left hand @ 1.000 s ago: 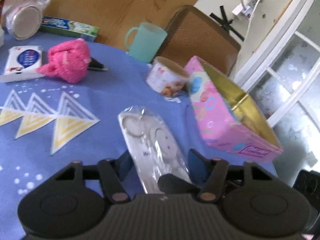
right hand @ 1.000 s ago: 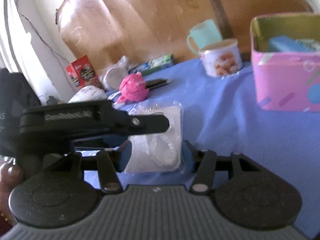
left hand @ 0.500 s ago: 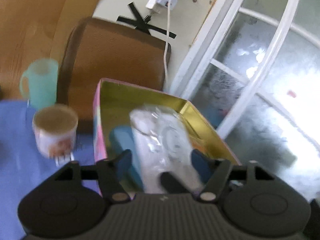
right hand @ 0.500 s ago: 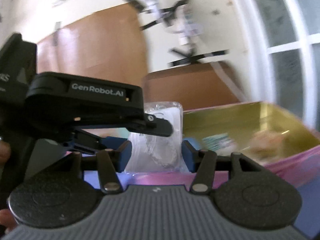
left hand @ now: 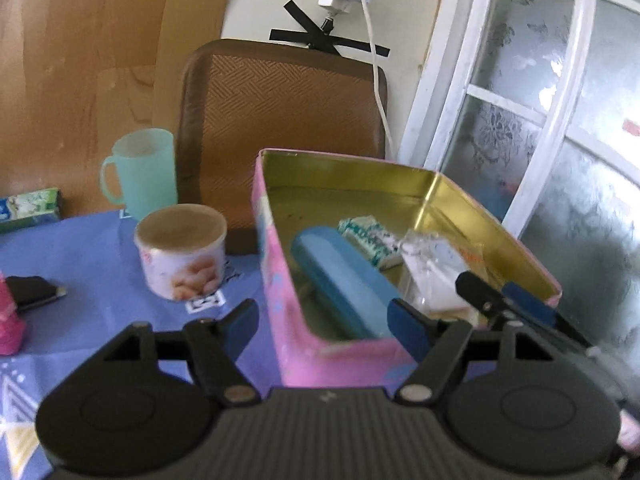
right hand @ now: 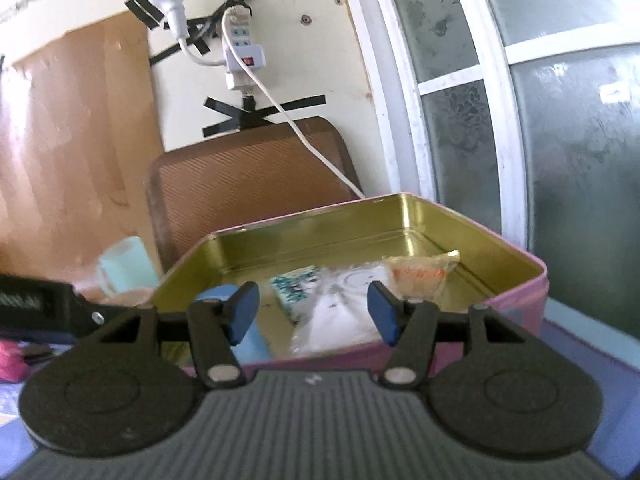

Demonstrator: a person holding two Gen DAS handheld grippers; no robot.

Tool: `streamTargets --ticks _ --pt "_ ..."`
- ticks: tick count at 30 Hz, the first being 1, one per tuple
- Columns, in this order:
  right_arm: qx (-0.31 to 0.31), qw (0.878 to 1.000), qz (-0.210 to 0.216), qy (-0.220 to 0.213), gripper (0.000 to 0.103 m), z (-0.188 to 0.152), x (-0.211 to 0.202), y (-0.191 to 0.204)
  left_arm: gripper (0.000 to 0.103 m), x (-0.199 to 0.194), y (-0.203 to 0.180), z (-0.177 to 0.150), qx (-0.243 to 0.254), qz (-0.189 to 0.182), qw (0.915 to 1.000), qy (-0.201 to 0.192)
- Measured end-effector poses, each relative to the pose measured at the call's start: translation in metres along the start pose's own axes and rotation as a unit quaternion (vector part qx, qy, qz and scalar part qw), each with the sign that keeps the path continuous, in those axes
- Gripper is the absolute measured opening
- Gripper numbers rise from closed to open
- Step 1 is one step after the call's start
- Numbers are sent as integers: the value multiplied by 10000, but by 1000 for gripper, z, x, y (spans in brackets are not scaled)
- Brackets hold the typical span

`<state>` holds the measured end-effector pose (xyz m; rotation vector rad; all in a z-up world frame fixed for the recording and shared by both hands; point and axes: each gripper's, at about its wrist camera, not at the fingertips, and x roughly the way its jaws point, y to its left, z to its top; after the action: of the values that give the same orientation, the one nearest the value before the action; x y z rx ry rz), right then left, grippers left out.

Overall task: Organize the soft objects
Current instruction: 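Carry the smiley-face bag into the pink tin and release it, then move the right gripper to the pink fuzzy sock and grasp it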

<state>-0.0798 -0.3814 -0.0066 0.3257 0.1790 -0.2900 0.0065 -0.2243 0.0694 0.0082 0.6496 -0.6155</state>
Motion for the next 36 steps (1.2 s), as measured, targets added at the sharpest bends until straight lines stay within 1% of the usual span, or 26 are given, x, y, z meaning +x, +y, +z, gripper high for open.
streamTargets --ticks 3,9,11,13,21,28,30,32,34,36 --pt "222 9996 135 106 63 0 -11 2 74 -9 0 -9 135 72 9999 3" --pt "340 9986 270 310 64 -3 -22 14 74 -24 10 -25 168 167 9997 10" --pt "391 9978 348 401 64 -6 -23 19 76 -28 17 -30 165 223 9996 22" --pt "342 9973 418 501 64 -9 -23 25 77 -32 24 -36 185 339 9993 18" --pt "161 9938 698 846 64 -19 -20 57 77 -44 61 -54 150 843 9963 21" --pt "-164 9903 953 996 65 -24 -20 87 78 -56 93 -71 78 1064 9943 2" --pt "-266 9882 1082 1055 65 -26 -19 97 78 -62 107 -79 63 1213 9926 -9" --pt "-406 9842 1276 1155 65 -29 -15 111 79 -70 125 -86 -50 1383 9904 -42" --pt "-549 9778 1564 1286 65 -30 -8 128 79 -82 150 -93 -366 1592 9865 -144" --pt "-709 9709 1867 1325 65 -31 -1 148 80 -94 176 -99 -792 1934 9774 -306"
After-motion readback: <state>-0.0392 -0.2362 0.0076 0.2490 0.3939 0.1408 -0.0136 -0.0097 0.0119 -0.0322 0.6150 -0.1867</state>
